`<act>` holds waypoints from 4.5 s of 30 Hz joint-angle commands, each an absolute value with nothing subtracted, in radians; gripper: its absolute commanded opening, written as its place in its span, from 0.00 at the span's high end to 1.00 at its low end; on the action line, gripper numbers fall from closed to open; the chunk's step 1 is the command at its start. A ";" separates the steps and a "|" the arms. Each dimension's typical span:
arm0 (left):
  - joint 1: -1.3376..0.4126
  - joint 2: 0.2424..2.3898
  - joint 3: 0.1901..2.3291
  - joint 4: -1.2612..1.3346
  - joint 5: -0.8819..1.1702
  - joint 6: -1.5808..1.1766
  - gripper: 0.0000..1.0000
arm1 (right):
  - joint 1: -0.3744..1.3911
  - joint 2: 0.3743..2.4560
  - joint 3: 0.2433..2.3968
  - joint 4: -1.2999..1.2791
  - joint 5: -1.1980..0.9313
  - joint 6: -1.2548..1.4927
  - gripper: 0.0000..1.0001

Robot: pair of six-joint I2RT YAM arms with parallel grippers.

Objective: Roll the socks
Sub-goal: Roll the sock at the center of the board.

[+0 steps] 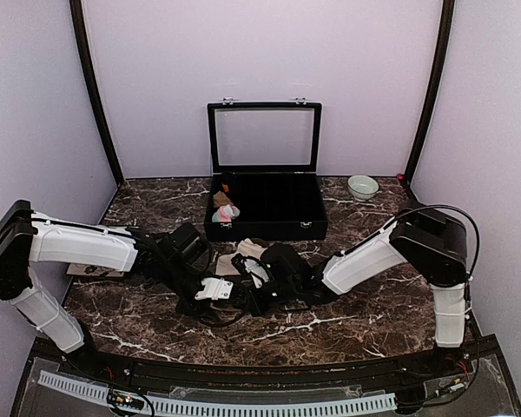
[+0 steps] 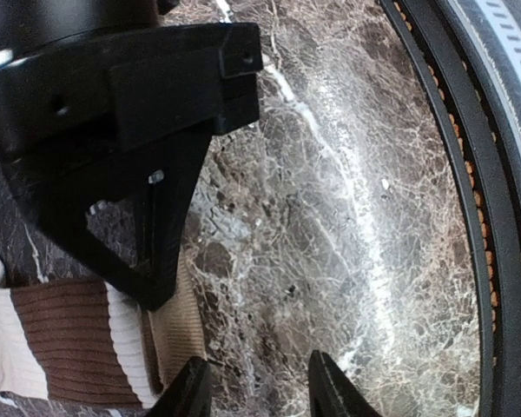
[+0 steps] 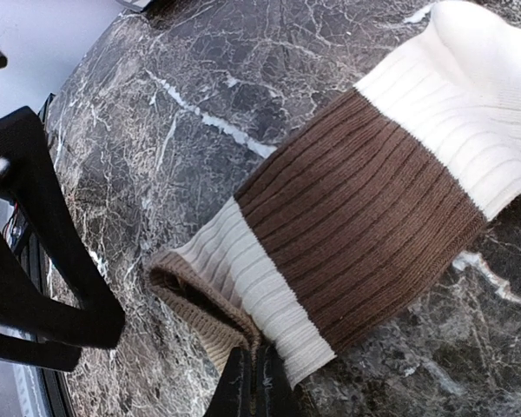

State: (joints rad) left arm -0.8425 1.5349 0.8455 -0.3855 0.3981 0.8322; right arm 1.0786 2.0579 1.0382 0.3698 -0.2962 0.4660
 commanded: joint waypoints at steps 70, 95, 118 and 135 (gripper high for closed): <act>-0.766 1.696 0.960 -0.484 0.407 0.722 1.00 | 1.054 2.026 0.927 0.378 -0.380 0.586 0.75; -0.765 1.676 0.937 -0.485 0.432 0.714 1.00 | 0.911 2.085 0.975 0.768 -0.550 0.875 0.81; -0.766 1.676 0.950 -0.564 0.443 0.702 1.00 | 0.914 2.198 1.071 0.534 -0.375 0.764 0.90; -0.765 1.734 0.986 -0.619 0.434 0.657 1.00 | 0.947 2.192 1.091 0.402 -0.289 0.667 0.92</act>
State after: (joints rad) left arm -0.7700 1.6989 0.9752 -0.5938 0.4606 0.6853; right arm 0.9321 2.1796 1.1027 0.5583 -0.3603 0.7078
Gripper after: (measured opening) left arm 0.021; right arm 0.078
